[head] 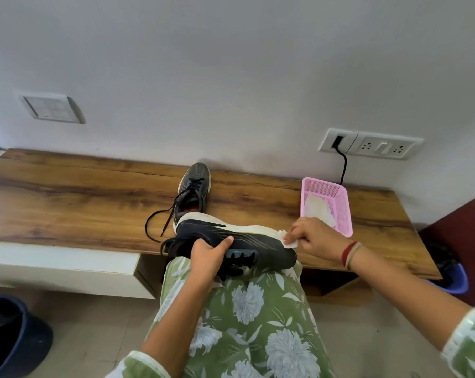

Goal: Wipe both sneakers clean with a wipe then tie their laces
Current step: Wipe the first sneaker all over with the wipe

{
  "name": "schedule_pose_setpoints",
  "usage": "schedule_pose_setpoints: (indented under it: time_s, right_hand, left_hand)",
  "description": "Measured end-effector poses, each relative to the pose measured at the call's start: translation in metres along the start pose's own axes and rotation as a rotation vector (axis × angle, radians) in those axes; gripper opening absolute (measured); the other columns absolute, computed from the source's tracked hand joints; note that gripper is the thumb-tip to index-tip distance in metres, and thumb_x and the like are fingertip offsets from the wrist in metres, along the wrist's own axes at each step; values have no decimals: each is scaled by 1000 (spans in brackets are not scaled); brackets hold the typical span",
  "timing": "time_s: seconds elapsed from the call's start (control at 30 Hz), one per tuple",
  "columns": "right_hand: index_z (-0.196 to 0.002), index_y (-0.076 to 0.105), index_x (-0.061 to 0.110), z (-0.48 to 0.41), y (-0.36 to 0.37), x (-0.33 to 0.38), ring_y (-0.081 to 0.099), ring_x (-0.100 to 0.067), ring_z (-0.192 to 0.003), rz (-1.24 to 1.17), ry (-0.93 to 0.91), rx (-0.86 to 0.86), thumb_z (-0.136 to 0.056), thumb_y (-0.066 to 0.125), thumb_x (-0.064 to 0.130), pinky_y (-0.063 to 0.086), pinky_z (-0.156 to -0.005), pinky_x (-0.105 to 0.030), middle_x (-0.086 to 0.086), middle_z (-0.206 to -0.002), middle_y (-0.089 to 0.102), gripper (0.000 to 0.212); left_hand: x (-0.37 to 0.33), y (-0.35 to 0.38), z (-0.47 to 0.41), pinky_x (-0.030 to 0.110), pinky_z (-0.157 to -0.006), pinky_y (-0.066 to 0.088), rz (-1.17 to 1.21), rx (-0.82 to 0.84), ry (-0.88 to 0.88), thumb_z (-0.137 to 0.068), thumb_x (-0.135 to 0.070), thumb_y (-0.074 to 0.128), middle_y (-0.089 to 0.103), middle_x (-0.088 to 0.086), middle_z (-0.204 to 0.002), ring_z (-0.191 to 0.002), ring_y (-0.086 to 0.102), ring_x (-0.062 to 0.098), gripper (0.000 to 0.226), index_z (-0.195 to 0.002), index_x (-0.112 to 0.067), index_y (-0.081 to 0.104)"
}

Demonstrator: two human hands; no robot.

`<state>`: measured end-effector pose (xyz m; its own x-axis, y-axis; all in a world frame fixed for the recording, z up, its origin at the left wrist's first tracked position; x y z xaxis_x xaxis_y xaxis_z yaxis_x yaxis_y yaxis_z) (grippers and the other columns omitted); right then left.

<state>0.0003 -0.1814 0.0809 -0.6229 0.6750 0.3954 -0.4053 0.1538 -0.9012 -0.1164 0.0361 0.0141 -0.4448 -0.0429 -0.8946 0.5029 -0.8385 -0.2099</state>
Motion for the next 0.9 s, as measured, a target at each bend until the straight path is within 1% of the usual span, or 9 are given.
schedule_pose_setpoints:
  time_s: [0.1, 0.17, 0.2, 0.27, 0.33, 0.4, 0.57, 0.8, 0.9]
  right_hand:
    - [-85, 75, 13, -7, -15, 4, 57, -8, -82, -147, 90, -181, -83, 51, -3, 47, -82, -27, 2, -87, 66, 28]
    - [-93, 74, 10, -20, -17, 21, 58, -13, -91, -187, 31, -305, -83, 50, -4, 45, -86, -27, -3, -97, 69, 29]
    - [-98, 73, 10, -28, -14, 33, 56, -14, -97, -161, -26, -290, -83, 49, -4, 42, -90, -28, -3, -103, 68, 31]
    - [-109, 69, 13, -41, 2, 51, 51, -14, -107, -69, -119, -154, -86, 47, -2, 39, -95, -28, 0, -113, 65, 35]
    - [-115, 66, 17, -47, 15, 52, 48, -13, -110, 40, -137, -29, -89, 45, 0, 38, -98, -28, 2, -117, 63, 38]
    - [-116, 65, 21, -46, 17, 44, 48, -13, -109, 69, -127, -1, -91, 46, 2, 39, -98, -30, 3, -117, 63, 37]
    - [-109, 69, 19, -19, 9, 11, 52, -12, -100, 30, -73, -59, -89, 53, 5, 43, -93, -30, 2, -108, 66, 30]
    - [-101, 73, 12, 18, 0, -18, 59, -13, -91, -52, 73, -60, -83, 51, -5, 47, -92, -33, -3, -101, 69, 33]
    - [-101, 72, 10, 7, -13, -9, 56, -11, -93, -154, 90, -282, -84, 53, -4, 46, -94, -32, -5, -103, 69, 30]
  left_hand:
    - [-2, -3, 0, 38, -75, 55, -149, 72, 10, -51, -48, 89, 70, 4, -81, -76, 67, 21, 57, -81, -5, 64]
    - [-4, -4, 1, 33, -69, 53, -292, 112, 63, -49, -45, 91, 66, -1, -76, -72, 64, 16, 53, -81, -13, 63]
    - [-6, -3, 1, 29, -68, 52, -347, 123, 94, -53, -40, 91, 65, -6, -76, -72, 62, 12, 45, -80, -17, 63]
    - [-13, -4, 2, 27, -68, 52, -423, 125, 143, -58, -36, 90, 63, -11, -76, -74, 60, 8, 39, -80, -20, 62]
    - [-15, -4, 0, 32, -71, 55, -458, 112, 158, -59, -40, 88, 68, -5, -81, -76, 64, 11, 43, -85, -15, 67]
    - [-13, -4, -1, 37, -73, 57, -464, 103, 144, -60, -42, 87, 70, -2, -83, -77, 65, 13, 45, -88, -12, 69]
    - [-13, -1, -4, 43, -70, 55, -491, 96, 130, -63, -48, 83, 72, 10, -83, -75, 67, 23, 55, -90, -2, 69]
    - [-14, 3, -10, 39, -66, 53, -543, 131, 115, -67, -54, 78, 72, 10, -81, -73, 67, 22, 56, -88, -3, 68]
    - [-10, 3, -13, 36, -57, 47, -504, 153, 73, -64, -55, 79, 67, 11, -70, -64, 64, 23, 55, -79, -4, 65]
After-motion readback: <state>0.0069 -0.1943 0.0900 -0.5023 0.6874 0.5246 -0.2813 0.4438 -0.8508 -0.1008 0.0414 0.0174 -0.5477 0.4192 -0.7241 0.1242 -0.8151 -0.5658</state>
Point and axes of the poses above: each hand's wrist, its own z-axis away from the middle knuckle, its own y-axis out of the palm, x = y × z, the point moved 4 cm from there along -z, towards the middle knuckle
